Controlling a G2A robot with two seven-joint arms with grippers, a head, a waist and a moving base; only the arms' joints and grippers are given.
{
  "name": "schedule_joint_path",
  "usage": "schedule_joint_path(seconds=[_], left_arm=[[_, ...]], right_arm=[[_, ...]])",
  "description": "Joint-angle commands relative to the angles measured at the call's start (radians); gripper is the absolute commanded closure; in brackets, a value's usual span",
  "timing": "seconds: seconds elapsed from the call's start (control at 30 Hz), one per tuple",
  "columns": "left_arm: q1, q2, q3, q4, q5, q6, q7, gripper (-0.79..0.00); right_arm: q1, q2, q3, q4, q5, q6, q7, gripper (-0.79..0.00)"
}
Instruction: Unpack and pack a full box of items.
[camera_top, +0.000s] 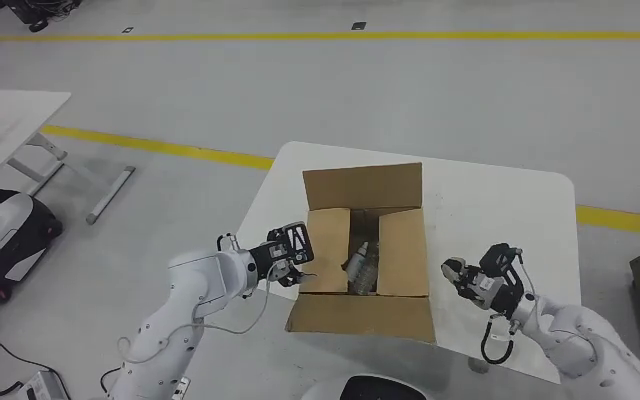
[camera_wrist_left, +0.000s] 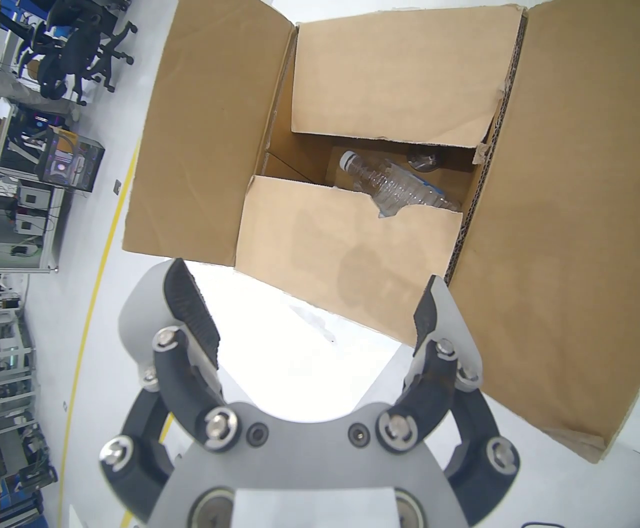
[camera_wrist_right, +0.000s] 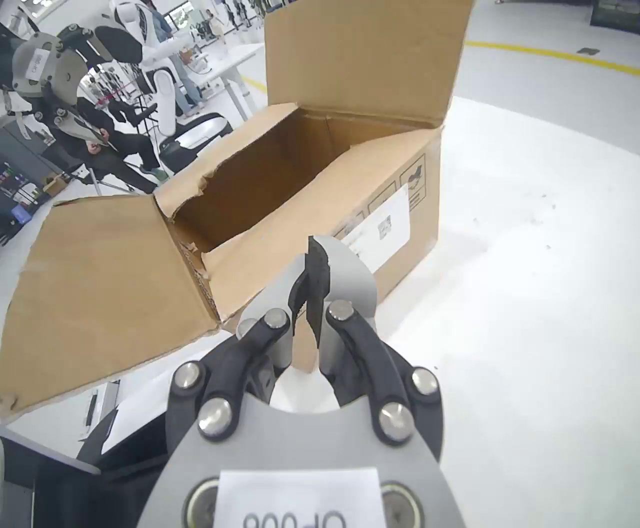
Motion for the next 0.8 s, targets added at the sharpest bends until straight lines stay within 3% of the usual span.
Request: schedule_joint_path(seconds=[0.0,0.3,0.53,0.67,0.77], left_arm=[[0.0,0.0,0.0,0.0,0.0,0.0,0.0,-0.785],[0.0,0.0,0.0,0.0,0.0,0.0,0.0,-0.785],[0.0,0.0,0.0,0.0,0.0,0.0,0.0,-0.785],[-0.002,0.0,0.014,-0.007,-0.01,0.045,-0.001,-0.785],[-0.016,-0.006,0.052,-0.011,-0.04,0.158,-0.104,-0.785]], right_arm=[[0.008,-0.011,-0.032,0.012,0.005,0.01,0.011,0.0],[0.052,-0.061,-0.155,0.071,-0.001,-0.007,0.024,0.0],[0.041,-0.074,-0.188,0.046,-0.013,-0.058,0.018,0.0],[0.014,-0.056,-0.118,0.011,-0.04,0.005,-0.019,0.0],[-0.022,-0.029,-0.023,-0.045,-0.059,0.05,-0.032,0.0]])
